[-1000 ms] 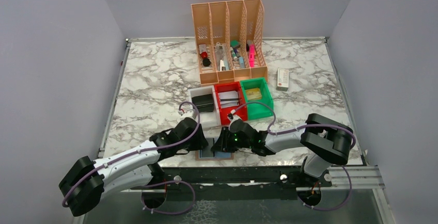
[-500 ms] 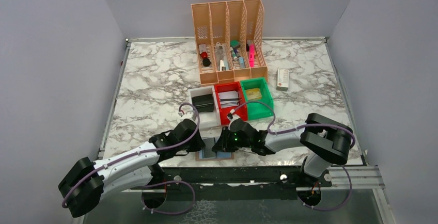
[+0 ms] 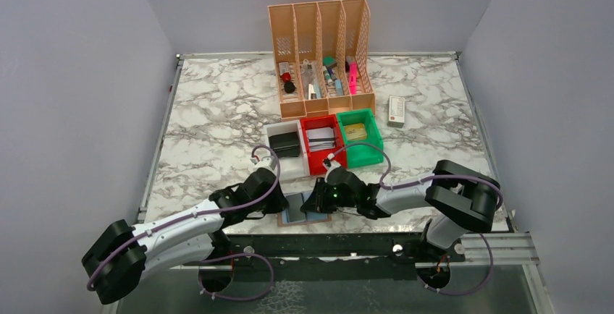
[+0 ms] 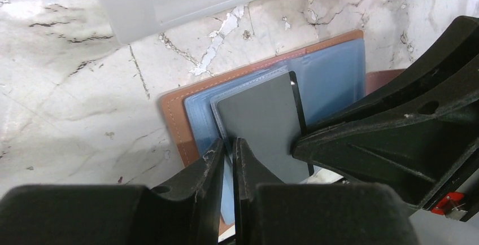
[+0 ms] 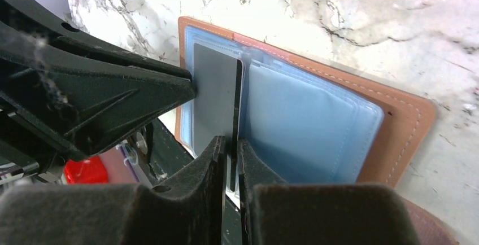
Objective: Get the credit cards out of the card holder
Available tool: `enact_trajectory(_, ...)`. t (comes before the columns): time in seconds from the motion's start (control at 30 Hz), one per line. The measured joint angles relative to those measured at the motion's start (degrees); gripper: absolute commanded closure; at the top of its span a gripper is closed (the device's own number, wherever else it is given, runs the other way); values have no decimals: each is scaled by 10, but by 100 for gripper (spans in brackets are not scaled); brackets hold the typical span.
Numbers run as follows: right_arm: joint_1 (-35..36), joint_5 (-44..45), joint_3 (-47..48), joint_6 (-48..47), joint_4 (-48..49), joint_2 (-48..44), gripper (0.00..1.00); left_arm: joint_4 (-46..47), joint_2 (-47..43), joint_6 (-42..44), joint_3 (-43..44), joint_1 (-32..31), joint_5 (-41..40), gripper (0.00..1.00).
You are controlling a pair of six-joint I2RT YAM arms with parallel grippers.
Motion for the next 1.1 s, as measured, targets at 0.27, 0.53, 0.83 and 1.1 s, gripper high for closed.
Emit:
enact_trajectory(0.27,-9,0,-23,3,1,-33,89,5,5,-3,0,-1,2,87)
enact_trajectory(0.53,-20,-2,-41,-2,0,-56,79,10,11,-8,0,-1,3,87)
enact_trajectory(0.83,-27,-18,-41,-3,9,-35,70,9,27,-8,10,-1,4,87)
enact_trajectory(1.1,-35,-23,-41,-4,15,-35,64,7,29,-7,12,-1,4,87)
